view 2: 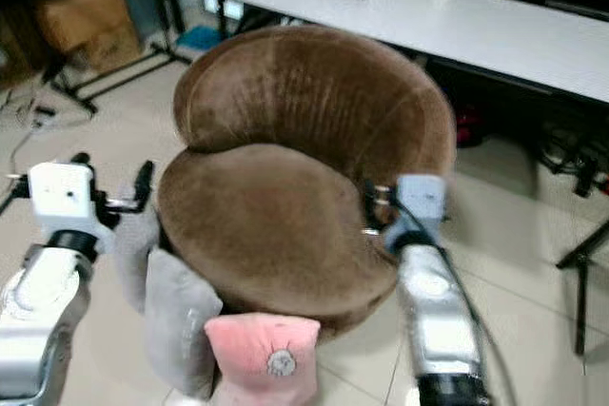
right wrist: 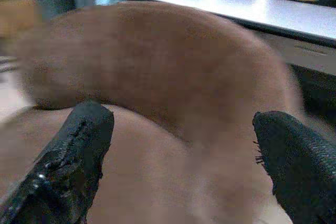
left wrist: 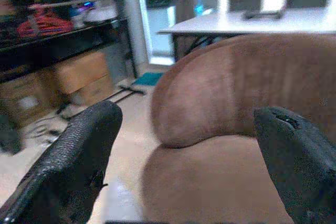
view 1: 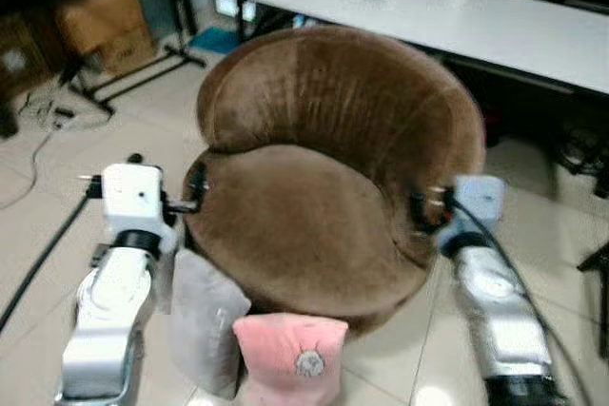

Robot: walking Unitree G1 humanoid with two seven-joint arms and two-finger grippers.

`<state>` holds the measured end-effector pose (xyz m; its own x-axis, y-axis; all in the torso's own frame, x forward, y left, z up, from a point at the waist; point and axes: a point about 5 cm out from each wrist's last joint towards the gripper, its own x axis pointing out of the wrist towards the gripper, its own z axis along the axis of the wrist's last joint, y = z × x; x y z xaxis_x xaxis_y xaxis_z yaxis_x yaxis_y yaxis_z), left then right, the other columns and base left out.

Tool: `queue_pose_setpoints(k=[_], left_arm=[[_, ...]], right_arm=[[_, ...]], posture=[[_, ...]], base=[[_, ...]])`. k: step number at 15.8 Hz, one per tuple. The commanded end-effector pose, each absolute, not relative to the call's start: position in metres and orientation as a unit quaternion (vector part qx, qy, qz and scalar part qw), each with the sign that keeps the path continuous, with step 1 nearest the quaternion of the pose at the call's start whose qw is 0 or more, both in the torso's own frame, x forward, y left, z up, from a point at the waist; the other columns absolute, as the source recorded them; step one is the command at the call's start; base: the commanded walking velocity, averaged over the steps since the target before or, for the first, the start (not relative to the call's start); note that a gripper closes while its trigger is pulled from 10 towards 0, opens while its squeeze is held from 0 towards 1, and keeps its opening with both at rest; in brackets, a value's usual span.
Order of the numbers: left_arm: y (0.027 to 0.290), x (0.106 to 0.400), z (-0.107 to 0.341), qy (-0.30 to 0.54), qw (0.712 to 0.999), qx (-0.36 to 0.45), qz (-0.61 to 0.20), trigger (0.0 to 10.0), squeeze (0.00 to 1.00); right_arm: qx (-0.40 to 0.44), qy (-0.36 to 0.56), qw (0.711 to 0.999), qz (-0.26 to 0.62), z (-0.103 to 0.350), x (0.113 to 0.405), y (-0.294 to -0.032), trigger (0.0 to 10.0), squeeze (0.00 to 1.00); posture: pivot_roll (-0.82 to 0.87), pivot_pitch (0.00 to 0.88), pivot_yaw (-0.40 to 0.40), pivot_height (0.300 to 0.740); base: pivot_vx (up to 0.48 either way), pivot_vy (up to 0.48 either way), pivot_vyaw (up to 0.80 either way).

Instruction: Move the pillow to the sofa from floor

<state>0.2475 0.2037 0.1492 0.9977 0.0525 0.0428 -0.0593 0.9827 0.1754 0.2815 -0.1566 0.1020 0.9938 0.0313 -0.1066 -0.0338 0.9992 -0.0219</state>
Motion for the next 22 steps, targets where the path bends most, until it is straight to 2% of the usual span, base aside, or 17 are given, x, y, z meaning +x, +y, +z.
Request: queue_pose_setpoints(k=[1,3,6,8,11,16,18,22], left_arm=[[0.202,0.248,0.15,-0.02,0.995,0.092,0.025,10.0,0.0],[0.201,0.248,0.15,-0.022,0.995,0.093,0.026,10.0,0.0],[0.2,0.248,0.148,-0.02,0.995,0.098,0.028,10.0,0.0],[0.199,0.248,0.148,-0.019,0.994,0.1,0.026,10.0,0.0],[0.197,0.246,0.146,-0.02,0.995,0.098,0.016,10.0,0.0],[0.202,0.241,0.147,-0.032,0.99,0.134,0.02,10.0,0.0],[0.203,0.24,0.146,-0.032,0.99,0.138,0.023,10.0,0.0],[0.204,0.241,0.146,-0.034,0.989,0.141,0.024,10.0,0.0]], right_arm=[[-0.012,0.05,0.999,0.019,0.104,0.281,-0.157,10.0,0.0],[-0.051,0.048,0.996,0.051,0.105,0.281,-0.152,10.0,0.0],[-0.045,0.046,0.996,0.057,0.106,0.28,-0.151,10.0,0.0],[-0.02,0.056,0.998,0.035,0.104,0.282,-0.156,10.0,0.0],[0.007,0.065,0.997,0.048,0.102,0.28,-0.157,10.0,0.0],[0.019,0.064,0.997,0.043,0.099,0.277,-0.158,10.0,0.0],[-0.013,0.063,0.998,0.028,0.098,0.276,-0.16,10.0,0.0],[0.013,0.057,0.998,0.03,0.101,0.278,-0.159,10.0,0.0]], posture=[[0.03,0.0,-0.03,0.74],[0.03,0.0,-0.032,0.74],[0.03,0.0,-0.034,0.74],[0.03,0.0,-0.035,0.74],[0.02,0.0,-0.039,0.74],[0.02,0.0,-0.045,0.69],[0.02,0.0,-0.046,0.67],[0.02,0.0,-0.047,0.631]], base=[[0.3,0.0,0.0],[0.135,0.0,0.4],[0.0,0.0,0.8],[0.0,0.0,0.0],[0.0,0.0,0.0],[0.0,0.0,0.0],[0.0,0.0,0.0],[0.0,0.0,0.0]])
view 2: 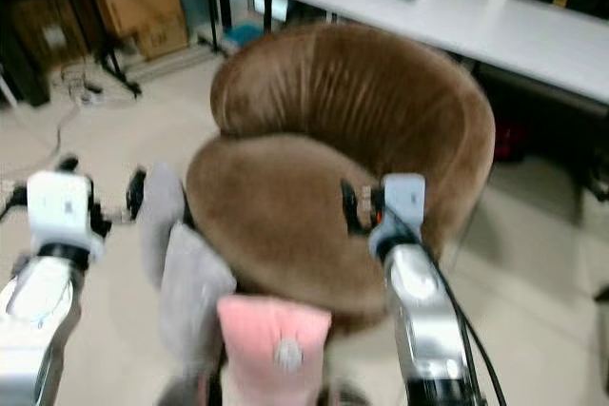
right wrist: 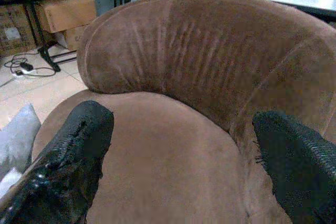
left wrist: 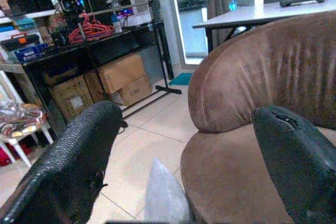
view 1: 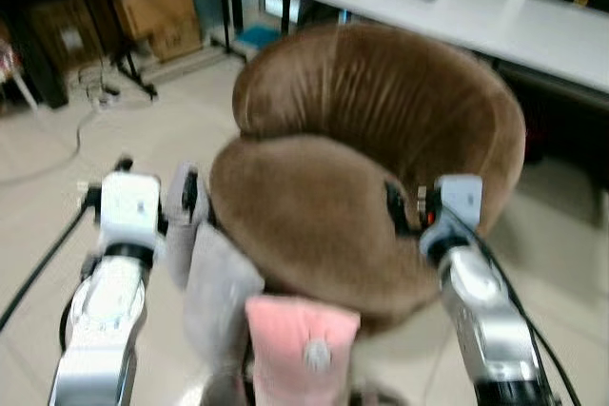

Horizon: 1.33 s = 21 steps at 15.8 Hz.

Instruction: Move the pillow to the sofa from floor

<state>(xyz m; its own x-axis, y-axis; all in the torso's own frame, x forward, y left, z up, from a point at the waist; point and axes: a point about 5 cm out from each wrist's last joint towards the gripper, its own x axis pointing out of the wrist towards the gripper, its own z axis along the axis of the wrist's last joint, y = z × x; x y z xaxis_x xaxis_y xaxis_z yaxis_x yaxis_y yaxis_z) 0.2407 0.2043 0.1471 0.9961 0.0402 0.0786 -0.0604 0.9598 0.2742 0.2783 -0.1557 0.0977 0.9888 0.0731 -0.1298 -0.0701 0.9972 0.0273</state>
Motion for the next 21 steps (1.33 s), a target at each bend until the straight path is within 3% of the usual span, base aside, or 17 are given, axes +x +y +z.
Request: queue_pose_setpoints(k=[1,7,12,21], left_arm=[[0.2034,0.2411,0.1459,-0.035,0.989,0.141,0.025,10.0,0.0],[0.2033,0.2403,0.1454,-0.036,0.991,0.125,0.031,10.0,0.0],[0.202,0.2403,0.1452,-0.035,0.992,0.12,0.025,10.0,0.0],[0.2008,0.2378,0.1433,-0.03,0.993,0.112,0.025,10.0,0.0]], right_arm=[[0.011,0.055,0.998,0.026,0.1015,0.2785,-0.1591,10.0,0.0],[-0.001,0.062,0.998,0.015,0.0994,0.2797,-0.1604,10.0,0.0],[-0.013,0.068,0.997,0.026,0.0983,0.2795,-0.1577,10.0,0.0],[-0.014,0.084,0.996,0.02,0.0955,0.2811,-0.1574,10.0,0.0]], posture=[[0.03,0.0,-0.049,0.622],[0.03,0.0,-0.053,0.574],[0.03,0.0,-0.058,0.574],[0.02,0.0,-0.07,0.574]], base=[[0.0,0.0,0.0],[0.0,0.0,0.0],[0.0,0.0,0.0],[0.278,0.0,0.0]])
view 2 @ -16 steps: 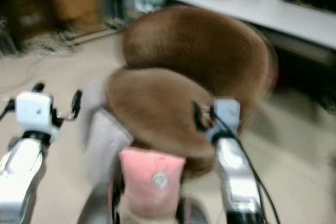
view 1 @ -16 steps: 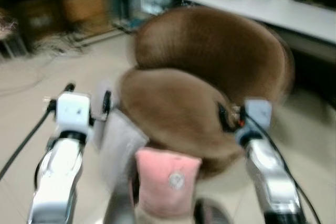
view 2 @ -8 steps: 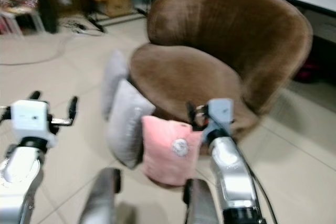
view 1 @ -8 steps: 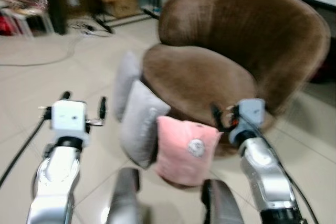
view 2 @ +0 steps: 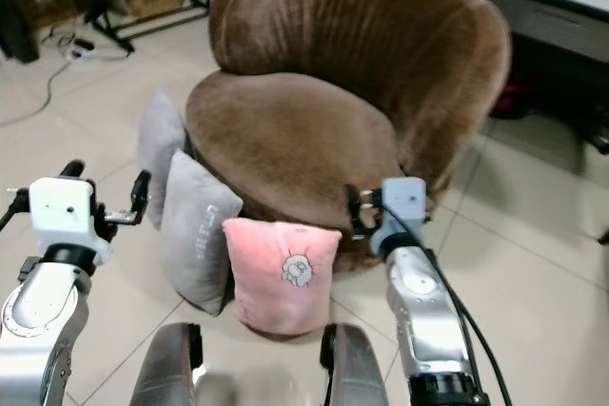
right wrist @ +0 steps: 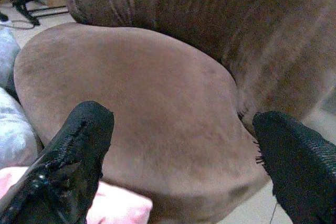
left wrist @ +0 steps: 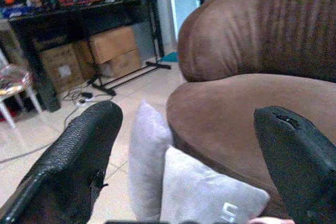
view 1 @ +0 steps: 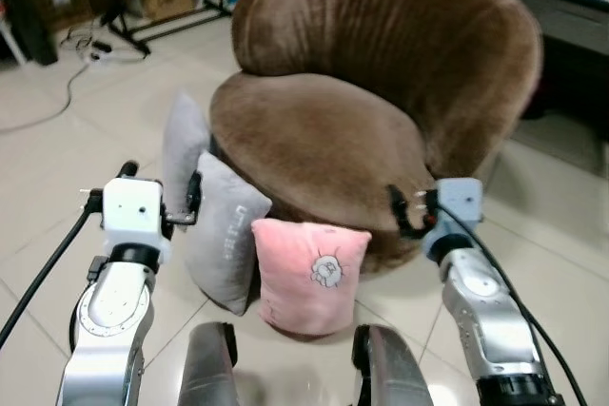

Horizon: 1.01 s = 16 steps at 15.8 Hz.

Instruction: Move the pillow to the sofa from floor

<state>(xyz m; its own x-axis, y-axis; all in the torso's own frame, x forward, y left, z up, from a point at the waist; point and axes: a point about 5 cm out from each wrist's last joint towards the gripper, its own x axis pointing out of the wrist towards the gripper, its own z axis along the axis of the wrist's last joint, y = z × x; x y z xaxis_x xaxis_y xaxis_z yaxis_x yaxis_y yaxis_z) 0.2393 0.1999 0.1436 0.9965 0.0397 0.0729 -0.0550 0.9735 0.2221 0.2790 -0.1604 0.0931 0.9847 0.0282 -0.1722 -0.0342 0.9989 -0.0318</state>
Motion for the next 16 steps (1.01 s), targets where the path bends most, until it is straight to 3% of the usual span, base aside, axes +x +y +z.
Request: queue_pose_setpoints(k=[1,3,7,11,16], left_arm=[[0.2007,0.2378,0.1431,-0.03,0.993,0.112,0.025,10.0,0.0],[0.2005,0.2377,0.1428,-0.029,0.993,0.112,0.024,10.0,0.0],[0.1999,0.2382,0.1424,-0.029,0.993,0.113,0.021,10.0,0.0],[0.1993,0.2385,0.1422,-0.028,0.993,0.115,0.02,10.0,0.0],[0.1975,0.2391,0.1405,-0.028,0.992,0.118,0.02,10.0,0.0]], right_arm=[[-0.006,0.089,0.996,0.02,0.0945,0.2808,-0.1572,10.0,0.0],[-0.01,0.085,0.996,0.022,0.0956,0.2806,-0.1574,10.0,0.0],[-0.03,0.08,0.996,0.033,0.0971,0.2806,-0.1562,10.0,0.0],[-0.048,0.088,0.993,0.054,0.0946,0.2809,-0.1523,10.0,0.0],[-0.018,0.094,0.994,0.062,0.0919,0.2812,-0.1524,10.0,0.0]], posture=[[0.02,0.0,-0.071,0.574],[0.02,0.0,-0.07,0.574],[0.02,0.0,-0.07,0.574],[0.02,0.0,-0.071,0.574],[0.02,0.0,-0.077,0.574]], base=[[0.277,0.0,-0.8],[0.279,0.0,-0.61],[0.277,0.0,0.0],[0.264,0.0,0.8],[0.1,0.0,0.0]])
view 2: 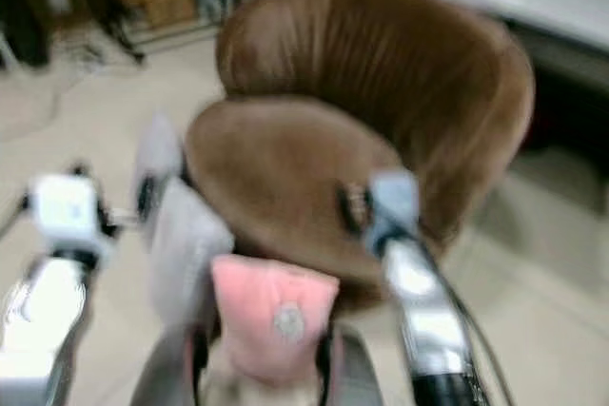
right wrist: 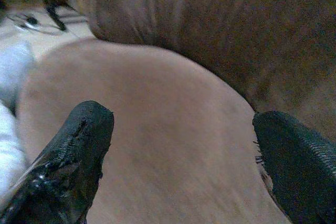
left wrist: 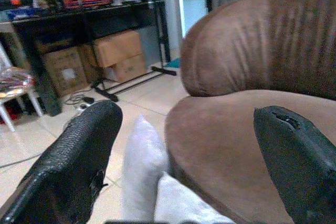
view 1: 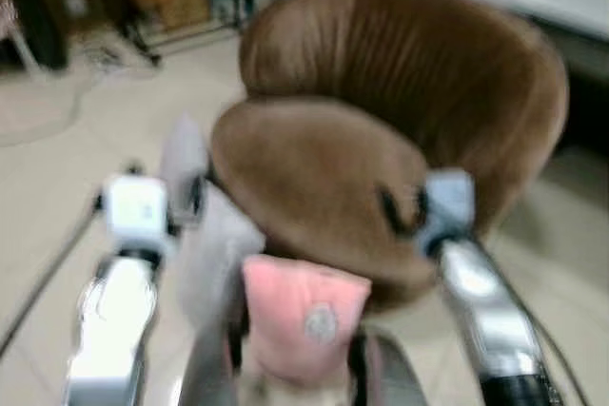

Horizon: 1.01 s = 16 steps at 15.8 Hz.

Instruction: Move the pillow to the sofa from floor

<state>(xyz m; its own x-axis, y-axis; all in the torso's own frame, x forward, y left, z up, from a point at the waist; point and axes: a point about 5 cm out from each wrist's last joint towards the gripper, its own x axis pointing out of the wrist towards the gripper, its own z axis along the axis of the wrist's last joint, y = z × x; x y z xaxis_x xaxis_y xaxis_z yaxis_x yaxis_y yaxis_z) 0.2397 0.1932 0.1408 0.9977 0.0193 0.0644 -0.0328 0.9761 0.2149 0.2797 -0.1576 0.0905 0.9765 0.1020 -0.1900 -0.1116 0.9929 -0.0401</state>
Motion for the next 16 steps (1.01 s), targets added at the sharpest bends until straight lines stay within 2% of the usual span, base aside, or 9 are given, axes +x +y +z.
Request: queue_pose_setpoints(k=[1,3,7,11,13,14,15,16], left_arm=[[0.197,0.24,0.14,-0.03,0.992,0.118,0.021,10.0,0.0],[0.195,0.239,0.14,-0.033,0.993,0.114,0.022,10.0,0.0],[0.188,0.232,0.133,-0.02,0.993,0.118,-0.005,10.0,0.0],[0.194,0.218,0.119,0.01,0.99,0.136,-0.025,10.0,0.0],[0.2,0.206,0.119,0.024,0.991,0.129,-0.023,10.0,0.0],[0.201,0.2,0.117,0.03,0.99,0.133,-0.035,10.0,0.0],[0.201,0.198,0.117,0.035,0.989,0.139,-0.04,10.0,0.0],[0.201,0.195,0.12,0.032,0.989,0.137,-0.038,10.0,0.0]], right_arm=[[-0.01,0.094,0.993,0.07,0.092,0.281,-0.151,10.0,0.0],[-0.001,0.105,0.991,0.084,0.089,0.281,-0.15,10.0,0.0],[-0.006,0.117,0.987,0.106,0.083,0.281,-0.154,10.0,0.0],[-0.008,0.144,0.981,0.131,0.069,0.277,-0.146,10.0,0.0],[0.008,0.172,0.973,0.152,0.06,0.273,-0.135,10.0,0.0],[0.019,0.17,0.971,0.166,0.058,0.271,-0.128,10.0,0.33],[0.028,0.171,0.97,0.173,0.056,0.273,-0.123,10.0,1.0],[0.034,0.174,0.969,0.172,0.053,0.273,-0.12,10.0,1.0]], posture=[[0.02,0.0,-0.082,0.574],[0.02,0.0,-0.088,0.569],[0.02,0.0,-0.106,0.524],[0.05,0.0,-0.124,0.489],[0.04,0.037,-0.106,0.485],[0.05,0.075,-0.111,0.485],[0.05,0.096,-0.118,0.485],[0.06,0.117,-0.129,0.485]], base=[[0.0,0.0,0.0],[0.0,0.0,0.0],[0.0,0.0,0.0],[0.0,0.0,0.0],[0.0,0.0,0.0],[0.0,0.0,0.0],[0.0,0.0,0.0],[0.0,0.0,0.0]])
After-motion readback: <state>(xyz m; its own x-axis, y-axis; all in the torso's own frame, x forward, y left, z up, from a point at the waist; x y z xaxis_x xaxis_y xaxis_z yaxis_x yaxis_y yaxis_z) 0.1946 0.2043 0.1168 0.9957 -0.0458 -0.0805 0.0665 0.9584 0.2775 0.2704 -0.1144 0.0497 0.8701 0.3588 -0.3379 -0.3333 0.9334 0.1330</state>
